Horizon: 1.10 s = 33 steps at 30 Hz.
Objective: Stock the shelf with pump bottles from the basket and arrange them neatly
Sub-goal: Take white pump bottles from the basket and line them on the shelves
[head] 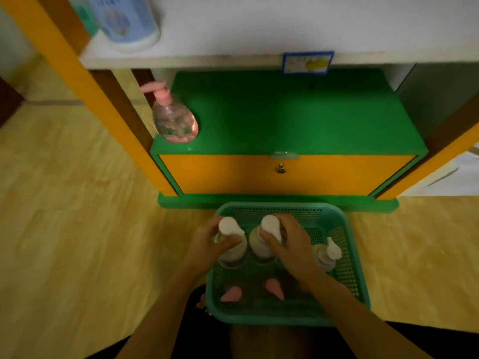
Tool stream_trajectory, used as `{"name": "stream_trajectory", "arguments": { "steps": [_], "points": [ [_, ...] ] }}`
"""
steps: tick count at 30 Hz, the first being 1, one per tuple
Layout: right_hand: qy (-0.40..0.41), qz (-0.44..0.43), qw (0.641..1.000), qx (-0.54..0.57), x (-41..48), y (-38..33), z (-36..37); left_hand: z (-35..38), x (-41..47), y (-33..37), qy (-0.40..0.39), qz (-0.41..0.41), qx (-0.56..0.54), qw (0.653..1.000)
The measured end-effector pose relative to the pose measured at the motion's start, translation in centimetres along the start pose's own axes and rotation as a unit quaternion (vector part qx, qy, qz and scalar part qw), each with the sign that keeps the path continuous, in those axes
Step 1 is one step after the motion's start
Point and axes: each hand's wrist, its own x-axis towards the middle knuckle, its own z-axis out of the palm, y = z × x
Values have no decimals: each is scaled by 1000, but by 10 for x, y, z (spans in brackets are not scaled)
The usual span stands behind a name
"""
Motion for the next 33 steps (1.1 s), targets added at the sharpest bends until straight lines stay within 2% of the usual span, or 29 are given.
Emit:
{"name": "stream_trajectory", "arguments": {
  "steps": [6,12,19,24,30,33],
  "points": [
    [22,-59,998,9,22,-77,-64,-46,-16,85,-26,107,14,994],
    [65,-113,991,-7,31,-167,-126,-75,-41,171,-10,199,25,980],
    [89,-143,986,-4,37,-230,-176,-90,-60,224,125,245,-20,961],
    [89,-155,984,8,46,-239,-185,-93,-57,232,166,262,-26,950],
    [83,-170,982,21,70,-273,-184,-106,-56,236,248,286,-95,921],
    [96,-187,977,27,92,-299,-181,-113,-57,238,261,297,-119,911]
  ]
}}
